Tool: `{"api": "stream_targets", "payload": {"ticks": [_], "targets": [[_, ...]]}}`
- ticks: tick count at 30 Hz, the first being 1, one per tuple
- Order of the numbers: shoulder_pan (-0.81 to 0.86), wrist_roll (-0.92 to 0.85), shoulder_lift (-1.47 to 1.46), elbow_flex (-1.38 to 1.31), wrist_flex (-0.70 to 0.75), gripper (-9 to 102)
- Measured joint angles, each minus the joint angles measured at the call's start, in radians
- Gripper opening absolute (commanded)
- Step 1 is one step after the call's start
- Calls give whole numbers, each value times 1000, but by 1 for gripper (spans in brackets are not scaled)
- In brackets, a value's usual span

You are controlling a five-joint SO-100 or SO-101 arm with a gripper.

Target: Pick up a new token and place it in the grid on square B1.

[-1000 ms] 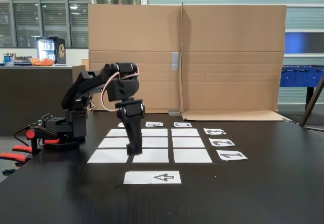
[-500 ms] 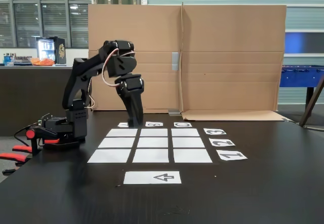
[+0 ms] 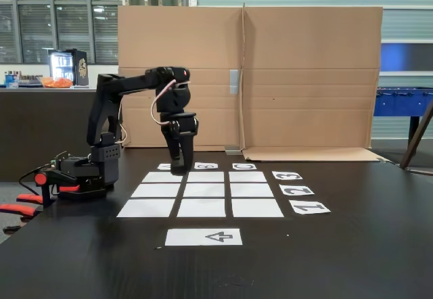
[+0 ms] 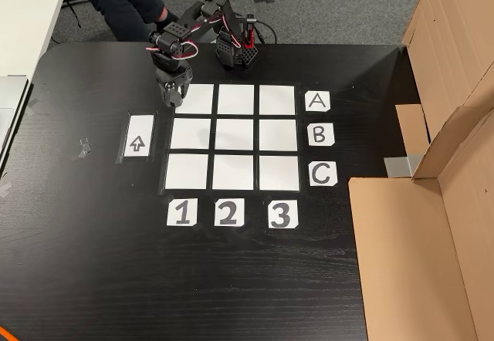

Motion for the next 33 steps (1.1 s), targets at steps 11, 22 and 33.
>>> {"api": "stream_targets", "payload": {"ticks": [11, 22, 33], "targets": [[-44, 0, -259, -37, -35, 17], [-72, 0, -360, -155, -35, 17], [-104, 0, -405, -216, -57, 17]]}}
